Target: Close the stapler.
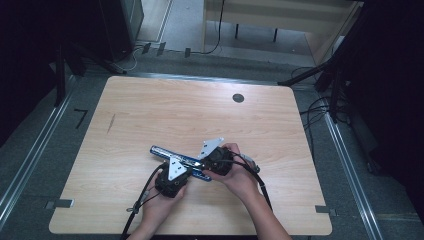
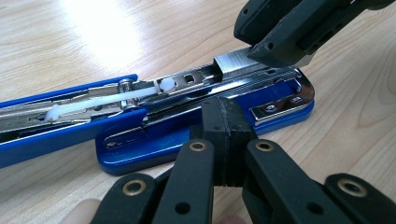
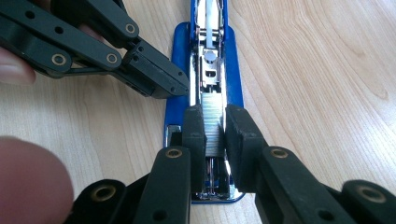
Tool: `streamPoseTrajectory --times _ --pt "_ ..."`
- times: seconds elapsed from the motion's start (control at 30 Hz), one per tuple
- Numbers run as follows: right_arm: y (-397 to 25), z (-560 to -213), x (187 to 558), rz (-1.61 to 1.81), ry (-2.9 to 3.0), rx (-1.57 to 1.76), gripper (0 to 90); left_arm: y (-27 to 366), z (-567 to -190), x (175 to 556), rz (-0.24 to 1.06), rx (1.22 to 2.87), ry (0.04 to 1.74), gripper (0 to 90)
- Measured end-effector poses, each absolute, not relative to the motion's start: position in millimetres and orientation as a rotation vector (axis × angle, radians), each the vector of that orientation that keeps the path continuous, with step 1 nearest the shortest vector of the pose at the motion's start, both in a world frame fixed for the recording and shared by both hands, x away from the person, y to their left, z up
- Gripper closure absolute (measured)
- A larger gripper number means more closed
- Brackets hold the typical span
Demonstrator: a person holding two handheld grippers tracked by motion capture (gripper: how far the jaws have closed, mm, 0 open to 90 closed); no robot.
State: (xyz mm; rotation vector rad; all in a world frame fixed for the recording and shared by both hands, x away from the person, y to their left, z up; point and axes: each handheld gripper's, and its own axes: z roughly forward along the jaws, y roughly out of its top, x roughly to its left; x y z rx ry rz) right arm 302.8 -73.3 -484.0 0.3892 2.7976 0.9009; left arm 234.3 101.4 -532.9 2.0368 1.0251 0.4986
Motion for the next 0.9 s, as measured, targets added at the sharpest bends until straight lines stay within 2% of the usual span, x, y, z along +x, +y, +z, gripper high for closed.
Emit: streamPoseTrajectory --times 0.37,0.4,0.5,0.6,0.63,0.7,0.9 --pt "-73.0 -484.8 303.4 0.896 2.805 0.392 78.9 101.5 -532.8 234.4 0.498 2.038 1.025 90.0" --pt "-73.3 -484.7 303.6 0.900 2.806 0.401 75.6 101.5 -532.8 234.3 0.498 2.037 1.025 90.0" --pt "-74.3 -484.7 304.3 0.932 2.806 0.412 75.2 101.5 -532.9 234.4 0.497 2.037 1.025 90.0" --pt "-74.5 -484.8 304.1 0.956 2.791 0.437 82.4 101.4 -532.9 234.4 0.496 2.035 1.026 90.0" --pt "-73.1 -485.4 303.9 0.976 2.785 0.449 87.2 101.4 -532.9 234.4 0.496 2.034 1.027 90.0" --pt "-71.8 -486.0 303.9 0.990 2.775 0.452 89.8 101.5 -532.9 234.4 0.495 2.034 1.027 90.0" --pt "-62.2 -489.4 307.5 1.021 2.755 0.483 90.0 101.4 -532.9 234.4 0.496 2.035 1.026 90.0"
